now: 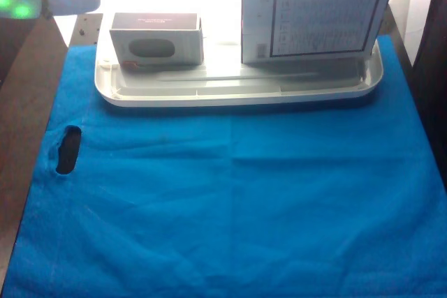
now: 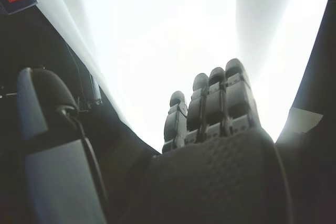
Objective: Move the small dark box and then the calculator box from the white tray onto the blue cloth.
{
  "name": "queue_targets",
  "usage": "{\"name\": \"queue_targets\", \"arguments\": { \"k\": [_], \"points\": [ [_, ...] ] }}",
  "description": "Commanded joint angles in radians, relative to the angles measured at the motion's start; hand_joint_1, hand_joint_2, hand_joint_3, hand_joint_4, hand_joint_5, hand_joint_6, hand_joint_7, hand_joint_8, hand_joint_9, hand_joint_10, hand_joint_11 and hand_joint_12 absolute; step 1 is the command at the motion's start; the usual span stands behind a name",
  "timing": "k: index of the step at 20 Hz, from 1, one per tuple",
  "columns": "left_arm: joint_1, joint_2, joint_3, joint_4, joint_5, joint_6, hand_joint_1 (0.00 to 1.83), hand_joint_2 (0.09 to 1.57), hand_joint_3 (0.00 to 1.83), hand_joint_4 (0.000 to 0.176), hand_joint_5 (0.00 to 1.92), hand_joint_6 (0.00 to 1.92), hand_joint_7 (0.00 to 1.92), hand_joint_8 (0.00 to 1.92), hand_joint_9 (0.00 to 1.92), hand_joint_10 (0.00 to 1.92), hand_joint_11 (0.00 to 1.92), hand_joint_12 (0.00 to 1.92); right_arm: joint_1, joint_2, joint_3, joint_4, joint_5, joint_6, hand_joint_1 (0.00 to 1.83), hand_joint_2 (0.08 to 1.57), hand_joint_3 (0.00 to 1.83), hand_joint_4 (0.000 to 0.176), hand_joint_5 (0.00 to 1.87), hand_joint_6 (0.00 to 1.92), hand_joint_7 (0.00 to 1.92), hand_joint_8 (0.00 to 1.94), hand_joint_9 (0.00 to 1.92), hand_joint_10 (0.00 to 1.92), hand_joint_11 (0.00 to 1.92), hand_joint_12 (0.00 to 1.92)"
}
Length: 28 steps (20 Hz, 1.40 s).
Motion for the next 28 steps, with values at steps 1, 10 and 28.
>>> {"name": "queue_targets", "arguments": {
  "k": [1,10,28],
  "points": [
    [-0.009,0.0,0.012,-0.007,-0.102,-0.006,0.75,0.71,0.01,0.041,0.23,0.07,0.35,0.01,0.16,0.0,0.05,0.2,0.014,-0.001,0.002,0.022,0.118,0.005,0.79,0.77,0.0,0.0,0.33,0.0,0.46,0.0,0.37,0.04,0.0,0.0],
    [-0.096,-0.104,0.217,0.311,0.165,-0.323,0.71,0.77,0.01,0.0,0.26,0.0,0.22,0.0,0.24,0.01,0.19,0.09,0.009,-0.012,0.004,0.006,0.118,0.005,0.76,0.72,0.0,0.0,0.28,0.01,0.42,0.0,0.38,0.01,0.0,0.0],
    [-0.25,-0.255,0.347,0.933,0.491,-0.556,0.68,0.78,0.0,0.044,0.16,0.01,0.44,0.01,0.44,0.0,0.0,0.91,0.009,-0.027,0.001,-0.019,0.117,0.021,0.74,0.64,0.0,0.0,0.38,0.01,0.47,0.01,0.43,0.02,0.01,0.01]
  ]
}}
